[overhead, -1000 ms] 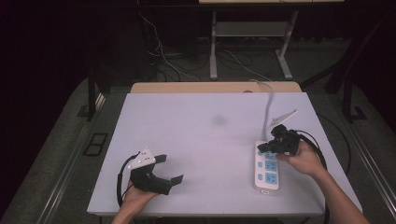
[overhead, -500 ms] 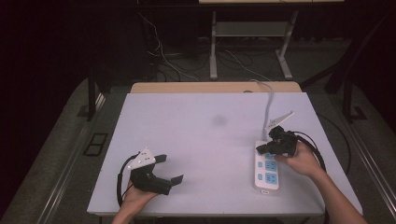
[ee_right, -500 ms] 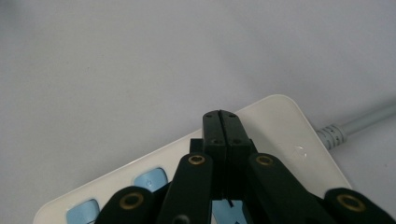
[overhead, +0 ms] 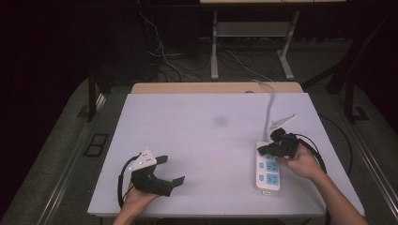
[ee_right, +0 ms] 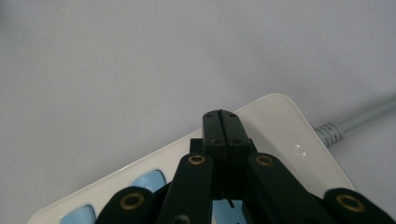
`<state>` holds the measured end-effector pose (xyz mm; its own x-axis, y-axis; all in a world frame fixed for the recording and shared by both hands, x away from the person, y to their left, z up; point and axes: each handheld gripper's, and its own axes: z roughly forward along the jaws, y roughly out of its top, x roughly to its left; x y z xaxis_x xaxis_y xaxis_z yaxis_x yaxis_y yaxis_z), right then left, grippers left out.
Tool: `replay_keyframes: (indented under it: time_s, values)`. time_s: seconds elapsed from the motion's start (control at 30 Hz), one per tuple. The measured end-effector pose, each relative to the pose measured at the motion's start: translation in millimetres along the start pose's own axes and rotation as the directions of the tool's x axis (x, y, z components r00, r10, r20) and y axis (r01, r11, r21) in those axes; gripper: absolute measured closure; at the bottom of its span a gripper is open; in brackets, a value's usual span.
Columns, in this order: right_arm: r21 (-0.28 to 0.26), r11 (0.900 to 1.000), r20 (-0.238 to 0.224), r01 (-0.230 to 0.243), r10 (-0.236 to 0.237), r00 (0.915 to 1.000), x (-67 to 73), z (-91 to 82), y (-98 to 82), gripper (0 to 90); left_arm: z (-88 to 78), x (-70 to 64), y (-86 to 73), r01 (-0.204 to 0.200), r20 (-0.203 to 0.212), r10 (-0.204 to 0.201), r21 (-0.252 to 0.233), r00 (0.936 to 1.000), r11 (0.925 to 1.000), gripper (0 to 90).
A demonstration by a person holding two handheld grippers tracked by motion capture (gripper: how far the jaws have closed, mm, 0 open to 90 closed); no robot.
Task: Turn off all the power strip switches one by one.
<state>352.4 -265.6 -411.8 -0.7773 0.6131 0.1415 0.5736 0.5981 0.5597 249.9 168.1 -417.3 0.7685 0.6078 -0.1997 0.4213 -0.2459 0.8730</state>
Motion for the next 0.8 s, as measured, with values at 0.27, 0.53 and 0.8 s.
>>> replay_keyframes:
  time_s: [0.27, 0.53, 0.8]
  values:
    - [-0.012, 1.0, 0.011, 0.003, -0.003, 0.9999, 1.6, -0.6, -1.9, 90.0, -0.2, 1.6, -0.2, 0.003, -0.002, -0.003, 0.001, 1.0, 1.0, 0.0]
    - [-0.006, 1.0, -0.003, -0.015, 0.015, 0.9999, -0.5, -1.8, -2.4, 90.0, 0.0, 1.9, -0.3, 0.002, -0.001, -0.002, 0.001, 1.0, 1.0, 0.0]
    - [-0.018, 1.0, 0.002, -0.022, 0.022, 0.9998, -4.3, -6.3, -2.9, 90.0, 0.2, 2.3, -0.4, 0.004, -0.001, -0.004, 0.003, 1.0, 1.0, 0.0]
